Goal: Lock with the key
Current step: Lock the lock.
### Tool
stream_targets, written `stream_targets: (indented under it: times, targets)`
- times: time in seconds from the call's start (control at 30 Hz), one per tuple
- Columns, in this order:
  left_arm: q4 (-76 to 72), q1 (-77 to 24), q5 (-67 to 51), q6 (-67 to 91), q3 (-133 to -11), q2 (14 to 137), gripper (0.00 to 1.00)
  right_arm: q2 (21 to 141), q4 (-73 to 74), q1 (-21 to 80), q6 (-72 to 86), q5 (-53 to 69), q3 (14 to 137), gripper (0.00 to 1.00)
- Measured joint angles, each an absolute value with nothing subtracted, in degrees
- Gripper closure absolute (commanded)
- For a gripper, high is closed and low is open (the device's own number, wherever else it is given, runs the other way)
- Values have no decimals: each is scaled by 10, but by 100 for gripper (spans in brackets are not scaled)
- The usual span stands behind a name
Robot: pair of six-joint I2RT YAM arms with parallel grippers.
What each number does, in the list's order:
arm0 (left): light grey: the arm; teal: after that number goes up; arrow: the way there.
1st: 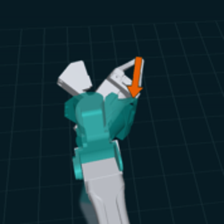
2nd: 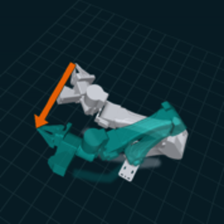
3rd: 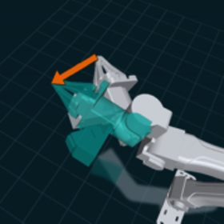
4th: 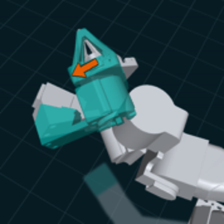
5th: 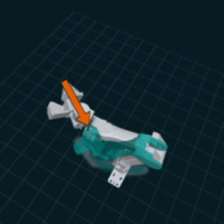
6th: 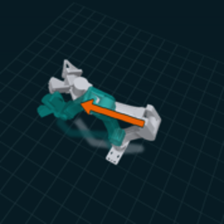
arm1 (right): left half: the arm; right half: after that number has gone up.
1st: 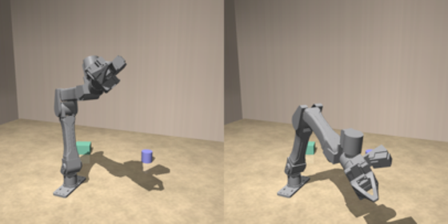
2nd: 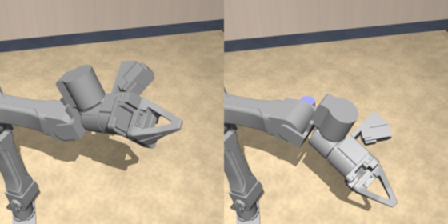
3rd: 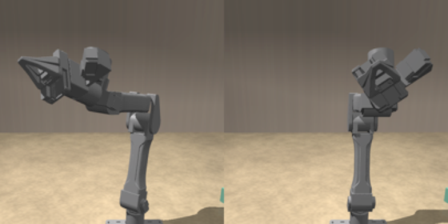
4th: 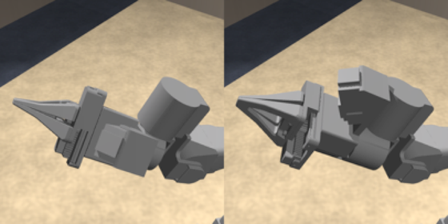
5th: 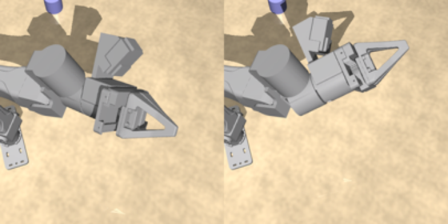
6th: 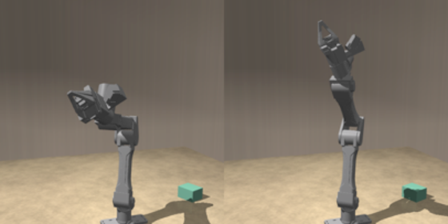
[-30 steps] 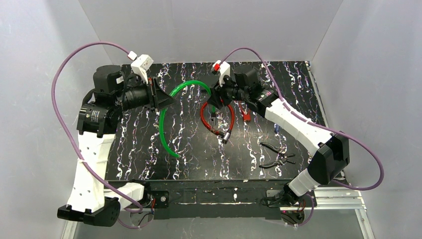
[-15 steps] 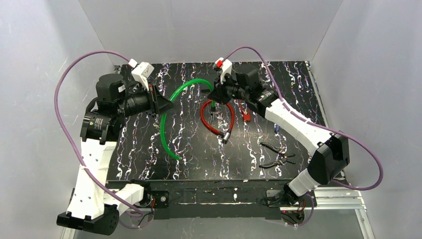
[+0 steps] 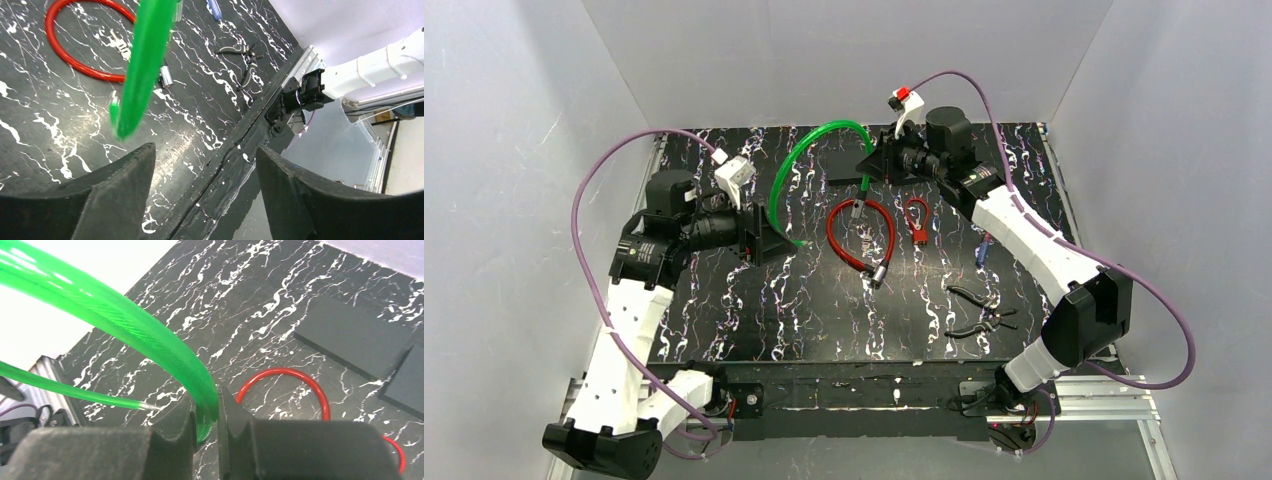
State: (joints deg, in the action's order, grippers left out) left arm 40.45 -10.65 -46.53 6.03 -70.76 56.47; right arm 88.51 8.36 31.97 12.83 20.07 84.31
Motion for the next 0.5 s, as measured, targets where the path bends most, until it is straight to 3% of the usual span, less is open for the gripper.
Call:
stream_targets:
  times: [0.5]
  targets:
    - [367,-107,-477,7,-656,515,24,885,77,309,177,241,849,99]
